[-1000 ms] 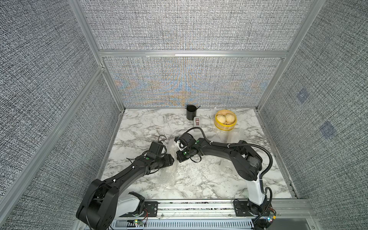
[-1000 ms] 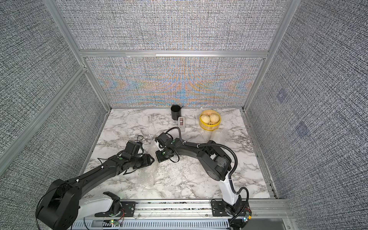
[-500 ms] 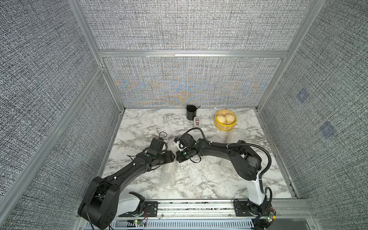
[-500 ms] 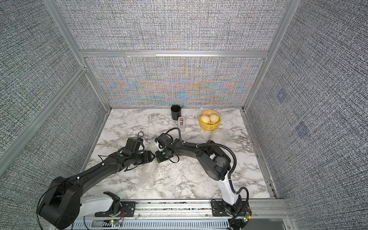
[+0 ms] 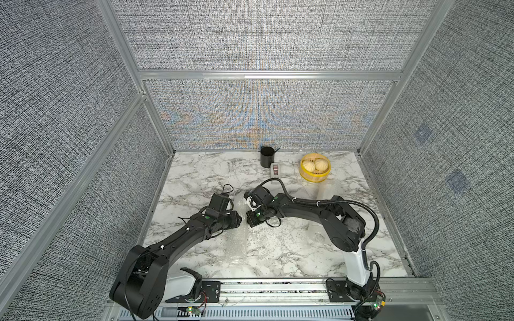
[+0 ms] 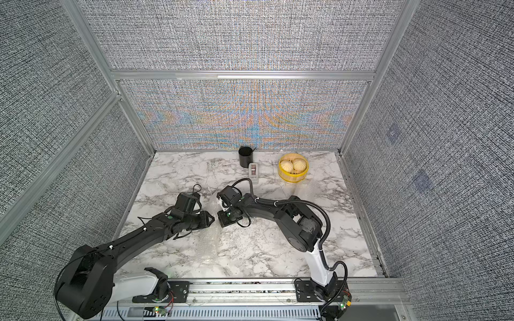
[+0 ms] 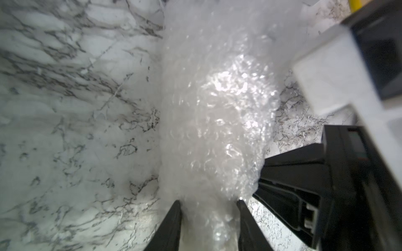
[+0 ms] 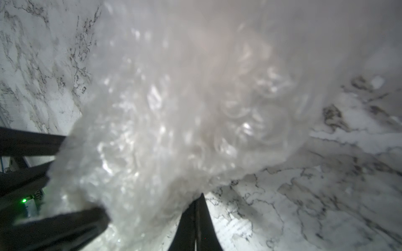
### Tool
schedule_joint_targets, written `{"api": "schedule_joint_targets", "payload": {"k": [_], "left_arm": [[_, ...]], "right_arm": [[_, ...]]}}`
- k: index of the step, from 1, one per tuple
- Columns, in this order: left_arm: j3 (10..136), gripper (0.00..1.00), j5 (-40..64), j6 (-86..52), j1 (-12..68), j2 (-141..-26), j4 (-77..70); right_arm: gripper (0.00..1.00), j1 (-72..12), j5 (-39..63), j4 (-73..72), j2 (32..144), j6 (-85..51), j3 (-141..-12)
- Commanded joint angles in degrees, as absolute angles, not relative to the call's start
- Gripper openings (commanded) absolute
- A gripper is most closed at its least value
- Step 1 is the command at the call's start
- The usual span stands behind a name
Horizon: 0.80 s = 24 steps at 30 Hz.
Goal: Wrap vases in bubble wrap
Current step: Stick the tape on the bubble wrap.
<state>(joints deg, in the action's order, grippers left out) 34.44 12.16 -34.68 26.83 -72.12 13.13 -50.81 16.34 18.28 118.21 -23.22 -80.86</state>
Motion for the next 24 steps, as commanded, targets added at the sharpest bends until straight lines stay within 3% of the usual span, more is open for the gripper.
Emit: {"api": "schedule_joint_targets", "payload": {"k": [1,6,13,24], "left_arm": [[33.45,0.37,12.58,-34.89,26.91,-71.86,15.28],[33.23,0.37,12.55,-34.81,26.87,-72.23,15.99],[33.66,0.46,11.92,-34.63,26.86,-73.39,16.56],[33.49,0.46,12.32,-35.23,26.85,-73.83,16.08]], "right_arm": [[0.00,-50.81,16.38,17.84,117.84,-22.72,-80.81],[0.00,-50.64,15.80,18.58,117.15,-22.18,-80.98],[0.00,-49.92,12.05,22.31,112.32,-20.23,-78.85],[0.00,-52.09,13.58,24.79,115.86,-20.43,-84.24]]}}
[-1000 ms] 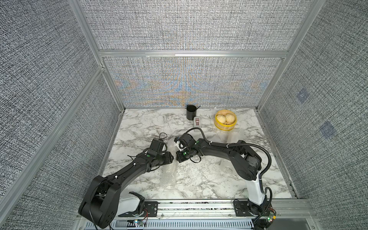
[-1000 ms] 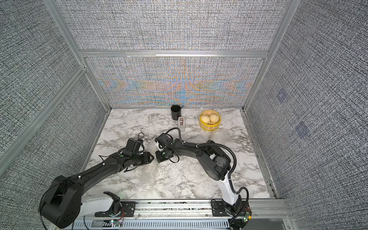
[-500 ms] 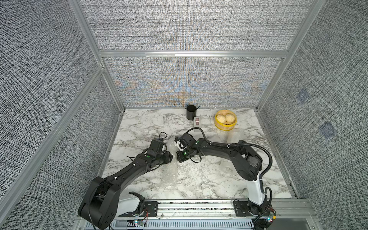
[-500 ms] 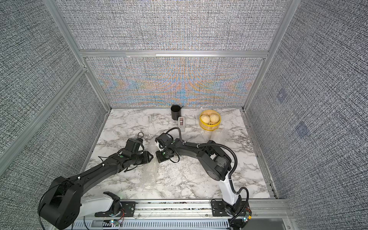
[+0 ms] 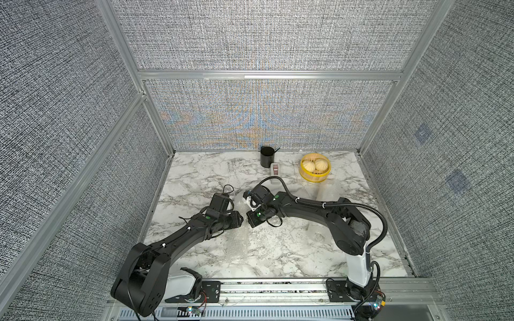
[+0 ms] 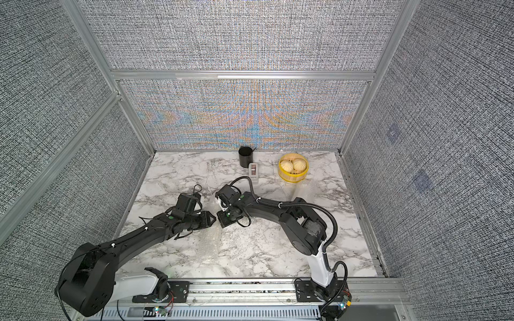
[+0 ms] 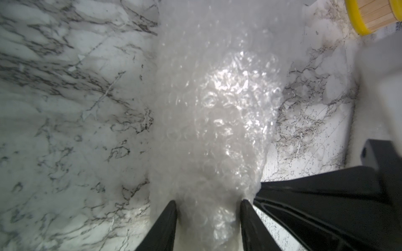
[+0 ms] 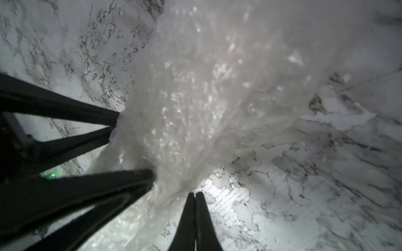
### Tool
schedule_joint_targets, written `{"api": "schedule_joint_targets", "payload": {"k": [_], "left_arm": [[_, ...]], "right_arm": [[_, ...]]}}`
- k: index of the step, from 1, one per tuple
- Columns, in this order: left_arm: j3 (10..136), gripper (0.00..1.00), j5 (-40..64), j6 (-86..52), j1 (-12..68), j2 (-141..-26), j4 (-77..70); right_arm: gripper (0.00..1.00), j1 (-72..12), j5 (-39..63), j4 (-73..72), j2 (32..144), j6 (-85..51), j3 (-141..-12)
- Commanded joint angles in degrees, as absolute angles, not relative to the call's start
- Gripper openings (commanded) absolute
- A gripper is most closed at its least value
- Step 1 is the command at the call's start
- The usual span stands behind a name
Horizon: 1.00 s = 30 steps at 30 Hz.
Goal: Wrap vases in bubble wrap
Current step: Stick the tape on the bubble wrap.
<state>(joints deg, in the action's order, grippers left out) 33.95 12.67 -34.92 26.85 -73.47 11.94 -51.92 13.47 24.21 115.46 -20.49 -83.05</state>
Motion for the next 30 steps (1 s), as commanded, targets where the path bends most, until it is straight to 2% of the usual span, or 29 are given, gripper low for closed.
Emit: {"api": "schedule_joint_targets", "payload": {"k": [1,5,12,16,18,21,26,30], "left_arm": [[33.49,0.46,12.31,-35.27,26.83,-73.77,16.08],[33.57,0.46,12.48,-35.24,26.87,-73.65,15.82],[34.72,0.48,11.89,-35.75,26.89,-73.21,15.80],[37.54,0.59,11.24,-35.26,26.87,-72.79,16.59],[39.23,0.62,10.62,-35.07,26.83,-72.29,16.96],[41.55,0.72,8.03,-35.02,26.86,-70.59,18.15],[45.84,0.78,-1.47,-33.07,26.83,-66.81,19.64],[50.14,0.87,-15.71,-30.81,26.32,-65.61,22.04]], "right_arm": [[0.00,-52.28,13.05,24.71,116.33,-20.39,-84.66],[0.00,-52.34,11.13,25.82,118.82,-19.60,-86.40],[0.00,-52.16,11.44,24.37,112.81,-19.07,-82.26],[0.00,-51.36,11.25,25.80,107.90,-18.39,-79.28],[0.00,-50.58,10.90,26.82,105.20,-18.06,-77.86],[0.00,-48.68,10.13,27.86,99.64,-17.76,-75.80],[0.17,-41.89,4.44,31.17,89.68,-15.88,-75.41],[0.29,-32.41,-2.26,30.77,81.92,-15.29,-73.21]]}}
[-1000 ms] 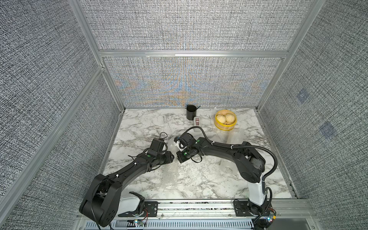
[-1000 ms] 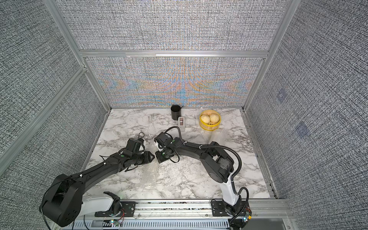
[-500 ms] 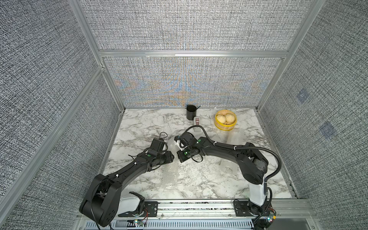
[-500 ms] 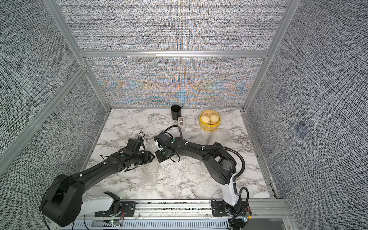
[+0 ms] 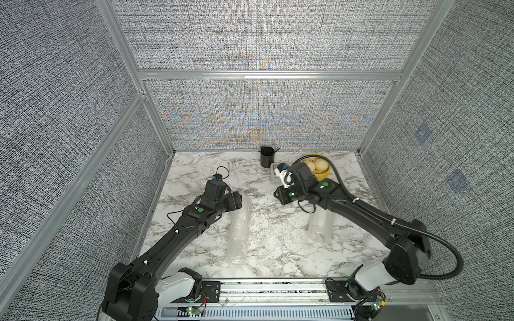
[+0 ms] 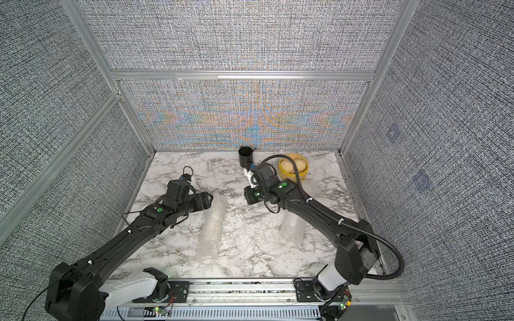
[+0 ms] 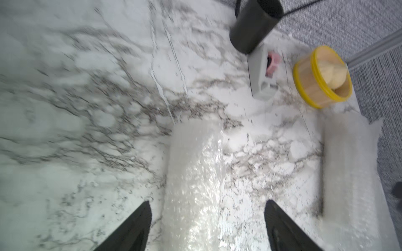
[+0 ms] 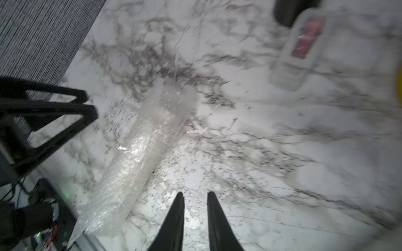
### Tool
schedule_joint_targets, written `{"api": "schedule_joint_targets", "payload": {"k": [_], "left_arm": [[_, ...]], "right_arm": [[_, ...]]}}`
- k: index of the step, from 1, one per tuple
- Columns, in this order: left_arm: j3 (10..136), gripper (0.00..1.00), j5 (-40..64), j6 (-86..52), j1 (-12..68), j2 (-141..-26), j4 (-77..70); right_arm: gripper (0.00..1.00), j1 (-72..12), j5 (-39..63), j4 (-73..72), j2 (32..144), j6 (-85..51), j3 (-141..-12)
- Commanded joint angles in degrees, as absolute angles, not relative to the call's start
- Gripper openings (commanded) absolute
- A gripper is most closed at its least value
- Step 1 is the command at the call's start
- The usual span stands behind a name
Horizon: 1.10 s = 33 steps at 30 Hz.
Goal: Wrap vases in bubble wrap
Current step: Stick the tape on the bubble wrap, then reset both arms
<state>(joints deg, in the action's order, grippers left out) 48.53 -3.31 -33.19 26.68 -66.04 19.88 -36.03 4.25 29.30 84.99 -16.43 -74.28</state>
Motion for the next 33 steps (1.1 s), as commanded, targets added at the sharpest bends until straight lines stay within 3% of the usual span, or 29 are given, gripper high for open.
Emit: {"api": "schedule_joint_targets", "payload": {"k": [1,5,8,10,13,17,26,33], "left_arm": [[50.97,0.91,-21.86,-30.35,25.84,-65.74,22.23],[52.26,0.99,-41.16,-31.06,21.33,-68.70,22.70],[50.15,0.99,-44.68,-30.05,16.08,-70.18,19.13],[48.01,0.99,-46.67,-28.92,13.19,-71.18,15.98],[45.05,0.99,-45.67,-26.08,9.22,-74.06,10.21],[44.19,0.99,-42.29,-19.61,6.53,-78.16,3.45],[30.31,0.99,-32.79,-7.14,5.22,-79.88,-24.41],[26.29,0.99,-22.49,-3.47,4.37,-83.84,-38.64]], "right_arm": [[0.36,-29.50,-4.58,29.94,79.60,-15.46,-71.71],[0.69,-18.87,-9.90,24.35,70.22,-17.15,-63.02],[0.91,-13.53,-16.98,20.29,64.82,-15.11,-55.80],[0.99,-9.55,-21.69,15.49,62.48,-13.59,-50.39],[0.99,-2.23,-23.10,5.60,61.06,-12.99,-41.56],[0.99,4.82,-17.17,-7.25,64.86,-12.99,-32.98],[0.99,4.81,-8.39,-30.73,74.46,-4.46,-23.16],[0.99,4.73,0.19,-29.96,76.86,-1.66,-25.50]]}}
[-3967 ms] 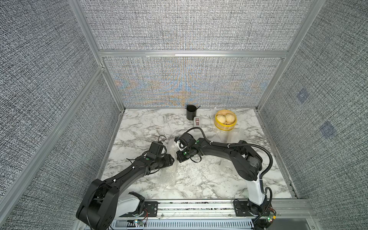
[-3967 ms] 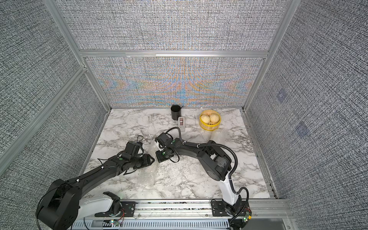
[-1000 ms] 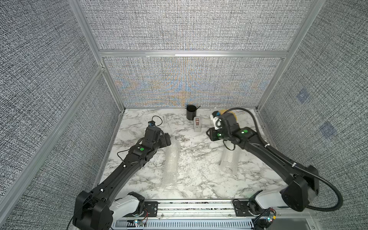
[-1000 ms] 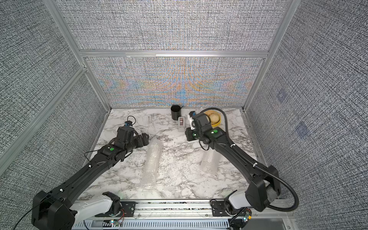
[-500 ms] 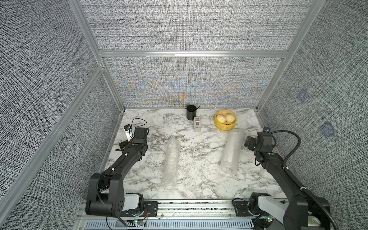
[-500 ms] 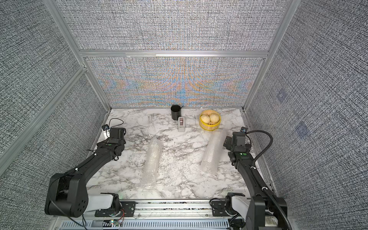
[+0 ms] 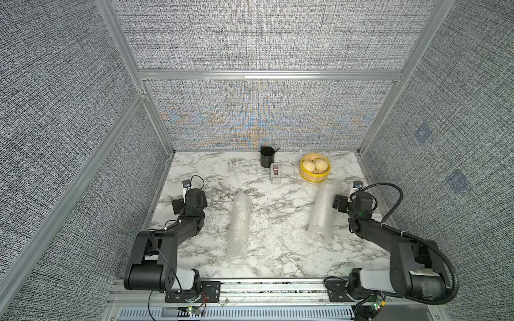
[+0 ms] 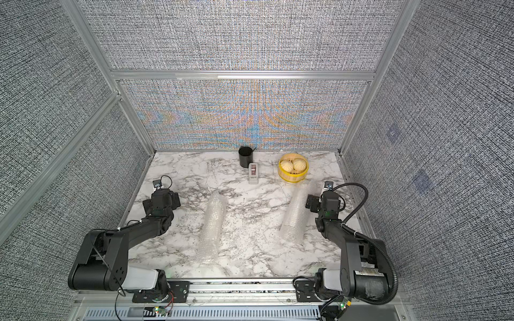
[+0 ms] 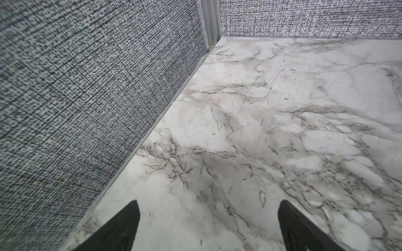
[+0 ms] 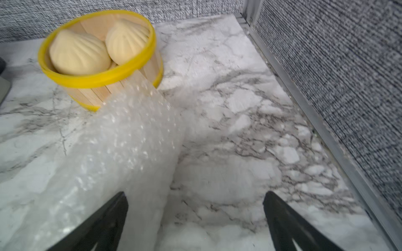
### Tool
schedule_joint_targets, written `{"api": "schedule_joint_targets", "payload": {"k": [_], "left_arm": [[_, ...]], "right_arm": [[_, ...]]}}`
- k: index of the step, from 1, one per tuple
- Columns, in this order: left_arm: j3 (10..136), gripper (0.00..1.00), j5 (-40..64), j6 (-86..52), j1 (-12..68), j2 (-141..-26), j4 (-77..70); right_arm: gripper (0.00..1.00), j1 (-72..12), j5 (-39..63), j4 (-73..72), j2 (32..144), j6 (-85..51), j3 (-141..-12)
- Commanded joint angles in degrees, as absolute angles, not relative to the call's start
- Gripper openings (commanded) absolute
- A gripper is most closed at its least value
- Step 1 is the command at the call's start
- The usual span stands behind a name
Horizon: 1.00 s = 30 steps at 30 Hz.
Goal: Wrap vases in bubble wrap
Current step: Reset both arms
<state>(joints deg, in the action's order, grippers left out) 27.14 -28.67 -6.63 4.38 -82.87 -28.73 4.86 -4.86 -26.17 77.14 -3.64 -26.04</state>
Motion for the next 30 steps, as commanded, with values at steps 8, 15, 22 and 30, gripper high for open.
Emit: {"api": "schedule_joint_targets", "payload": {"k": [8,15,22,30], "left_arm": [[21.02,0.99,-13.95,-0.80,3.79,-81.78,-45.78],[20.31,0.99,-10.22,-0.04,3.13,-81.94,-47.28],[20.72,0.99,-5.08,-1.76,0.22,-86.57,-50.74],[21.27,0.99,-5.19,-1.67,0.17,-85.33,-47.97]], "right_arm": [[0.99,1.66,7.92,-38.74,80.41,0.53,-24.35],[0.99,-1.47,5.16,-43.74,85.37,3.50,-23.82],[0.99,-1.49,3.01,-47.73,87.92,2.48,-23.01],[0.99,-1.58,2.54,-46.23,87.53,2.37,-23.47]]}}
